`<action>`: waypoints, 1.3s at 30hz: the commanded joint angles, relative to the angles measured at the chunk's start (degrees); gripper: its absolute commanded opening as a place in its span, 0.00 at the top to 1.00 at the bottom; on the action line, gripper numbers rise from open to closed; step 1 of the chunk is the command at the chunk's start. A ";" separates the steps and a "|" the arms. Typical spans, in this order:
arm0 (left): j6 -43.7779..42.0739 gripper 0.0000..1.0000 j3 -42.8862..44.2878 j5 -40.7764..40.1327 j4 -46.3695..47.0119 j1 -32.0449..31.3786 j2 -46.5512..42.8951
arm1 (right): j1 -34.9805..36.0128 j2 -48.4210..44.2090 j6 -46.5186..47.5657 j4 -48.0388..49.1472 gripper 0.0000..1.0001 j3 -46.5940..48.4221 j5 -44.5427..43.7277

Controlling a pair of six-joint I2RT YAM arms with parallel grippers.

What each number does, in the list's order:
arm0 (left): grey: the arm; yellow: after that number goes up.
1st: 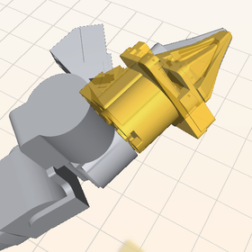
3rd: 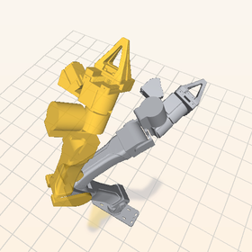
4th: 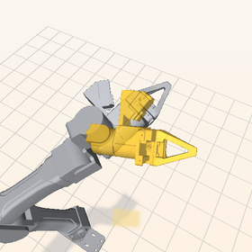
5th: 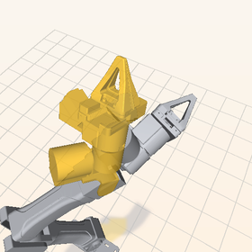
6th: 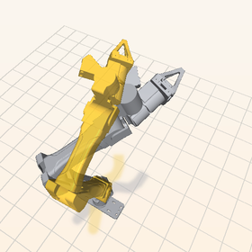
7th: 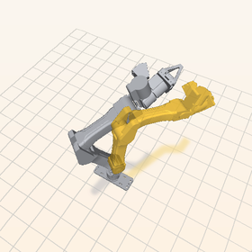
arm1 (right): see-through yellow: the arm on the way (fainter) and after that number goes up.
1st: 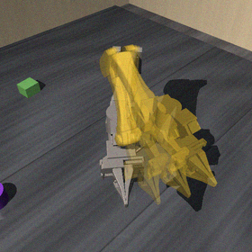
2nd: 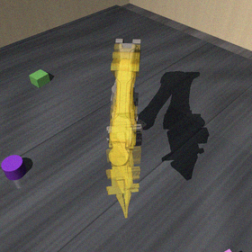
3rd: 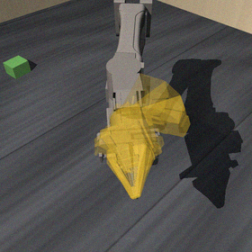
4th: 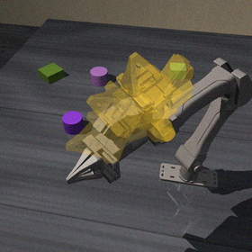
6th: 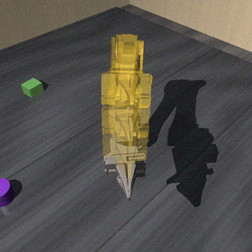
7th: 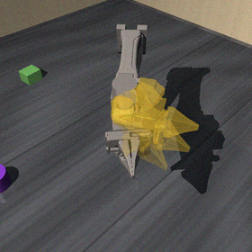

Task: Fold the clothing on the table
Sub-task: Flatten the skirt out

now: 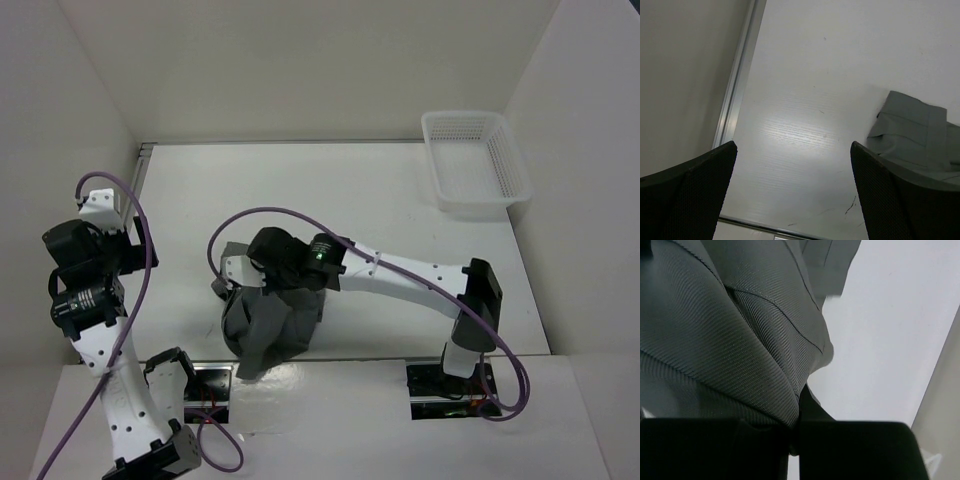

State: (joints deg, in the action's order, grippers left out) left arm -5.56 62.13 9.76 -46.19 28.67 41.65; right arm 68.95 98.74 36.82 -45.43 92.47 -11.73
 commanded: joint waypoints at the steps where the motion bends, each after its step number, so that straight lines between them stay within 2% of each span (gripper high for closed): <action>1: 0.90 0.00 -0.17 0.88 1.81 0.43 -0.78 | -0.48 0.66 4.40 -4.67 1.00 -0.18 -1.53; 4: 0.90 0.00 -0.17 0.88 1.81 0.43 -0.78 | -0.48 1.19 3.79 3.37 1.00 -0.71 -6.81; 7: 0.90 0.00 -0.17 0.88 1.81 0.43 -0.78 | -0.48 1.19 -0.33 8.59 1.00 5.16 -6.82; 8: 0.90 0.00 -0.17 0.88 1.81 0.43 -0.78 | -0.48 1.19 -1.91 9.21 1.00 11.27 -6.21; 10: 0.90 0.00 -0.17 0.88 1.81 0.43 -0.78 | -1.00 2.42 -6.57 9.22 1.00 18.41 -1.30; 13: 0.90 0.00 -0.17 0.88 1.81 0.43 -0.78 | -5.39 4.35 -14.30 5.62 1.00 39.81 10.29; 16: 0.90 0.00 -0.17 0.88 1.28 0.95 -0.78 | -9.18 4.36 -18.27 3.86 1.00 47.52 14.09; 18: 0.90 0.00 -0.17 0.88 1.28 0.95 -0.26 | -9.18 2.70 -16.70 2.02 1.00 46.85 14.63; 21: 0.90 0.00 -0.17 1.40 1.28 0.95 -0.25 | -11.20 -0.03 -11.78 0.70 1.00 38.43 15.15; 22: 0.90 0.00 -0.17 1.40 1.28 0.95 -0.25 | -12.07 -2.65 -9.51 0.69 1.00 30.75 13.94; 24: 0.90 0.00 -0.17 1.40 1.28 0.95 -0.25 | -14.70 -5.39 -6.68 1.22 1.00 22.19 12.18; 25: 0.90 0.00 -0.17 1.40 1.28 0.95 -0.25 | -15.59 -8.27 -4.41 2.00 1.00 13.01 8.51; 27: 0.90 0.00 -0.17 1.40 1.28 0.95 -0.77 | -17.87 -10.75 -2.20 2.62 1.00 4.43 4.89; 28: 0.90 0.00 -0.17 1.93 1.28 0.95 -0.78 | -18.58 -11.98 -1.23 3.50 1.00 -4.05 2.96; 30: 0.90 0.00 -0.17 1.93 1.28 0.95 -0.78 | -20.16 -15.67 1.58 4.99 1.00 -12.09 -3.11; 33: 0.90 0.00 -0.17 1.93 1.28 0.95 -0.78 | -23.06 -19.98 5.80 8.50 1.00 -29.82 -11.35; 36: 0.38 0.00 -0.17 2.46 1.28 0.95 -0.78 | -25.61 -22.97 10.28 13.95 1.00 -40.73 -18.49; 37: 0.38 0.00 -0.17 2.46 1.28 0.95 -0.78 | -26.66 -23.50 11.51 16.66 0.99 -42.96 -19.90; 38: 0.38 0.00 -0.17 2.46 1.28 0.95 -0.78 | -27.28 -24.03 12.65 17.82 0.88 -44.90 -20.87; 39: 0.38 0.00 -0.17 3.07 1.28 0.95 -0.78 | -27.29 -24.73 14.49 18.70 0.85 -47.61 -22.36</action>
State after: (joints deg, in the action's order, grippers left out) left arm -5.63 62.11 10.87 -46.24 29.17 41.45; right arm 42.48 79.79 44.62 -36.38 48.01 -24.75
